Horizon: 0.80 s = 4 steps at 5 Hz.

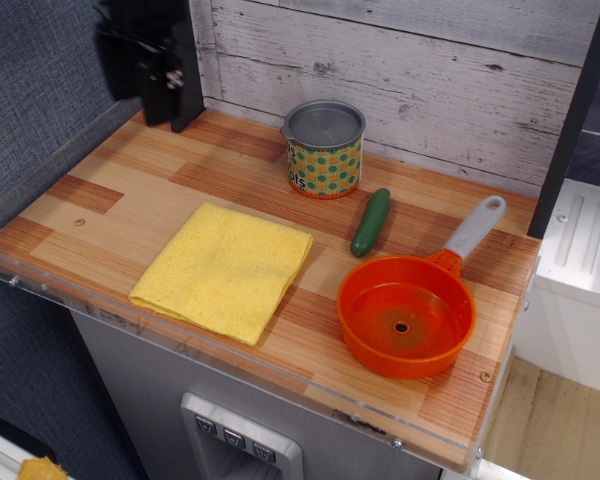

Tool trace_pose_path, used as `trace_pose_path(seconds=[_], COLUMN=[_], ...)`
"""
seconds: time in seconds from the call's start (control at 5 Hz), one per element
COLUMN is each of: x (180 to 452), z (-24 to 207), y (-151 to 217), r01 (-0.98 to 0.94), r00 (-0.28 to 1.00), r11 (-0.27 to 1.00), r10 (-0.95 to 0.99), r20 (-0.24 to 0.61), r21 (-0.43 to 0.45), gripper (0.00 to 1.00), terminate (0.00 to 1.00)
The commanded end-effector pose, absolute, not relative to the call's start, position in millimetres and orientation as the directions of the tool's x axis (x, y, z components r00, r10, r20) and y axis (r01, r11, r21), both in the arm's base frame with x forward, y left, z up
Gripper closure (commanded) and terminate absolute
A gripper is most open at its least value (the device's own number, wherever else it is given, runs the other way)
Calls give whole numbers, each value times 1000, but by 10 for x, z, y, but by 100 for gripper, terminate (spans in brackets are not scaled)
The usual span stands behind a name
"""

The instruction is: Move the can to the top of the cloth

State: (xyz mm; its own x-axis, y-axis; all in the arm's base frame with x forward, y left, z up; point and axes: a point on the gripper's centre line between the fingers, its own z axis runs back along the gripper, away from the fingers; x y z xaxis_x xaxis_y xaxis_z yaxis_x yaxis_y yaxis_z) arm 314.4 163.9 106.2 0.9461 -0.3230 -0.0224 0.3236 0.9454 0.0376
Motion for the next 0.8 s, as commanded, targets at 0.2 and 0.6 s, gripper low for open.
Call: trace_pose_path(seconds=[0.2,0.6], x=[2862,2411], z=[1445,1369], y=[1775,1822], r01=[96,-108], r00=[993,988], r11=[989,994], r10=[-102,103], r20=[50,115], r21=[108,34], gripper=[0,0], terminate=[0,0])
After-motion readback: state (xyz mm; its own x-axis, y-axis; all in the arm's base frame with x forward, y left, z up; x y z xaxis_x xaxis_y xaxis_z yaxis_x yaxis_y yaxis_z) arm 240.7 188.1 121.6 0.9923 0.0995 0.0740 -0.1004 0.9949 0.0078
